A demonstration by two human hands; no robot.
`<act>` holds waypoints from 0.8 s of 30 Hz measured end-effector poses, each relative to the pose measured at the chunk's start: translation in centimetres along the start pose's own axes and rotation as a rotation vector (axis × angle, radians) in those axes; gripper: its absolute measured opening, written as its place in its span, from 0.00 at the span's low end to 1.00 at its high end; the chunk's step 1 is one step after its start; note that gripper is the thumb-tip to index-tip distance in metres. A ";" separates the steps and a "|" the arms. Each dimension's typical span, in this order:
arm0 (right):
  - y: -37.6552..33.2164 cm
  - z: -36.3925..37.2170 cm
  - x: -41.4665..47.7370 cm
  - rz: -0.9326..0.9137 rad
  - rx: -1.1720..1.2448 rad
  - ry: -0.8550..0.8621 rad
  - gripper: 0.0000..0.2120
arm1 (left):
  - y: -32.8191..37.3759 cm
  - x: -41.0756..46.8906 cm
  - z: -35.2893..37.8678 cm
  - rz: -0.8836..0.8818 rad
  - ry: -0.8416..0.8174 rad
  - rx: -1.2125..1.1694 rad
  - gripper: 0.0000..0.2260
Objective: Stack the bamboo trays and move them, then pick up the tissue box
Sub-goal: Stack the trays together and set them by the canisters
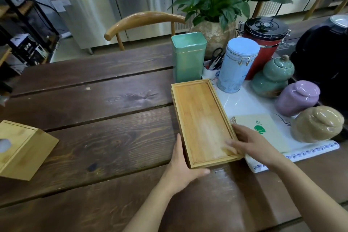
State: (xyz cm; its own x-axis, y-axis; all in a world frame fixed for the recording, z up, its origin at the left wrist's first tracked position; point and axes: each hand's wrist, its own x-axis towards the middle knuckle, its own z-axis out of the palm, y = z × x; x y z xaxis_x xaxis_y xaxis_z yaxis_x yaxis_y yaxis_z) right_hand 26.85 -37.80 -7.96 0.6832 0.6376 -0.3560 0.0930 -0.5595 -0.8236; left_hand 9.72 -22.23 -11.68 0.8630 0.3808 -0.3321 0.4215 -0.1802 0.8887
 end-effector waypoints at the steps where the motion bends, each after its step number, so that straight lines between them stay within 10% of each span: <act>1: 0.5 -0.2 -0.4 0.000 -0.056 -0.066 0.30 | -0.3 0.0 0.1 0.036 -0.004 0.067 0.56; 6: 1.2 -0.3 -1.6 0.062 -0.317 -0.270 0.66 | -0.4 0.6 0.9 0.147 0.123 0.104 0.47; 24: 1.1 -0.1 -0.8 -0.032 -0.400 -0.061 0.39 | 0.2 0.4 1.6 0.145 0.181 0.197 0.48</act>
State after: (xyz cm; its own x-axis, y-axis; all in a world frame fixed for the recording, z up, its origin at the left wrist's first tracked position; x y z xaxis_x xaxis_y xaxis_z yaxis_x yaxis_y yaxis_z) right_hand 26.44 -39.02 -8.55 0.6323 0.6817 -0.3681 0.3961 -0.6928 -0.6026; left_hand 10.58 -23.60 -12.10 0.8621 0.4902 -0.1285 0.3584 -0.4107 0.8384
